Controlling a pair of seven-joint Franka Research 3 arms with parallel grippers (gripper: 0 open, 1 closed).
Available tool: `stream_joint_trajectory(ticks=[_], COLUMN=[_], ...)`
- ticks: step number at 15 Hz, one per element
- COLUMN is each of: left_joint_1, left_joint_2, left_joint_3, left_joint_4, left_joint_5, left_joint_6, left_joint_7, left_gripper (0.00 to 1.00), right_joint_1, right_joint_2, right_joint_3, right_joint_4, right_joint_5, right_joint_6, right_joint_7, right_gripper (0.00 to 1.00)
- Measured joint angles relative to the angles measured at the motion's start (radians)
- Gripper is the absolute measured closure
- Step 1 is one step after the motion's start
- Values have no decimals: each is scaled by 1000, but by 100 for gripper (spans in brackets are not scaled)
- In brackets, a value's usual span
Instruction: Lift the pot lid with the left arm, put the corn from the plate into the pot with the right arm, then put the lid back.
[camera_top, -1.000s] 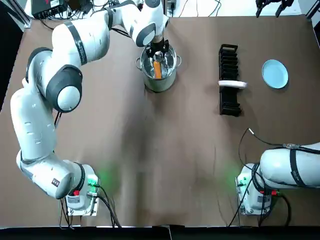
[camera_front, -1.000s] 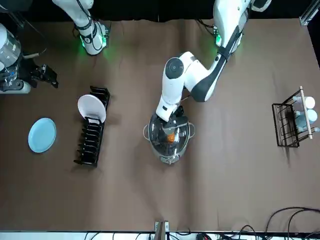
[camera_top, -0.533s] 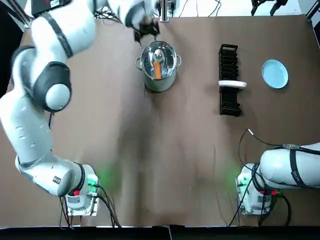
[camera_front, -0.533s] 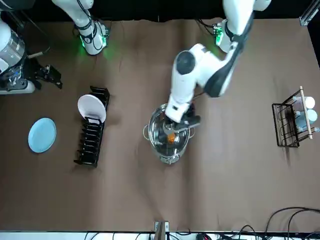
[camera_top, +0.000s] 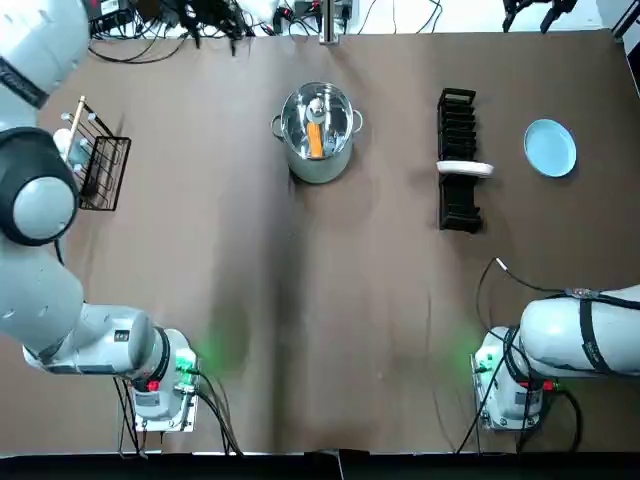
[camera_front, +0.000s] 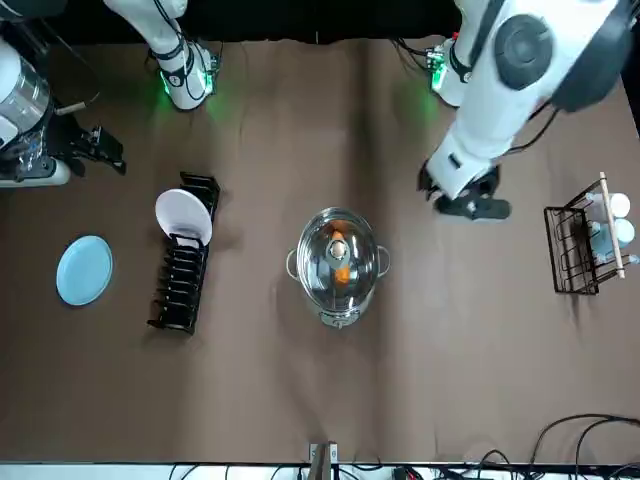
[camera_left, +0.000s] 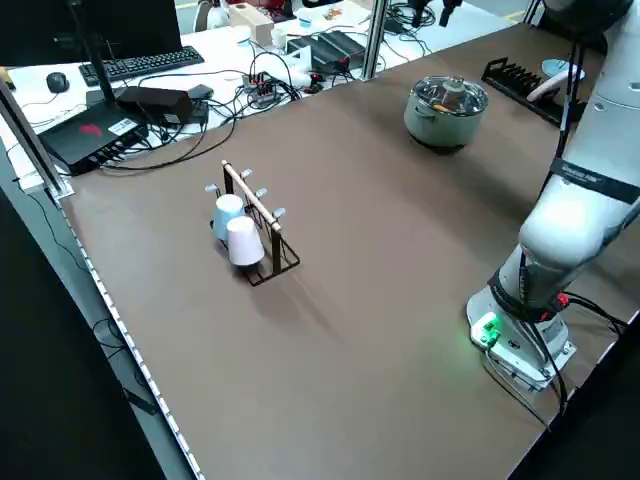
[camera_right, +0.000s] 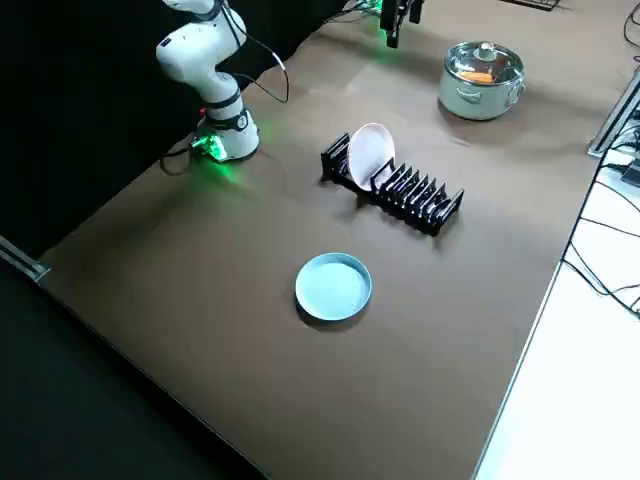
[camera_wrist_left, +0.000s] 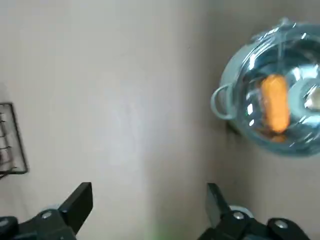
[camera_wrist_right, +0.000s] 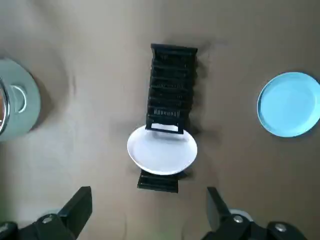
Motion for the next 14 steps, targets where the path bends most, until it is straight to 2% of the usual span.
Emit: stream_joint_trajectory(ticks=[4,6,10,14], left_joint_1=[241,310,325,327], left_joint_2=[-59,-73,-84,-86], left_joint_3=[-90,-114,-119,-109], left_joint_4=[-7,-9,-9,-9], left_joint_5=[-37,-40,-41,-39], left_joint_6=[-79,-99,-106,-106], left_joint_7=[250,293,289,276], left_gripper=[0,0,0,0], right_joint_1=[4,6,14,43], right_joint_2=[0,0,0,-25], right_joint_3=[3,5,5,6], right_joint_4=[2,-3,-48,-78], right_joint_5=[-8,-10,-15,-38], right_joint_6=[77,77,78,23], right_joint_7=[-1,-1,-1,1], right_gripper=[0,0,0,0])
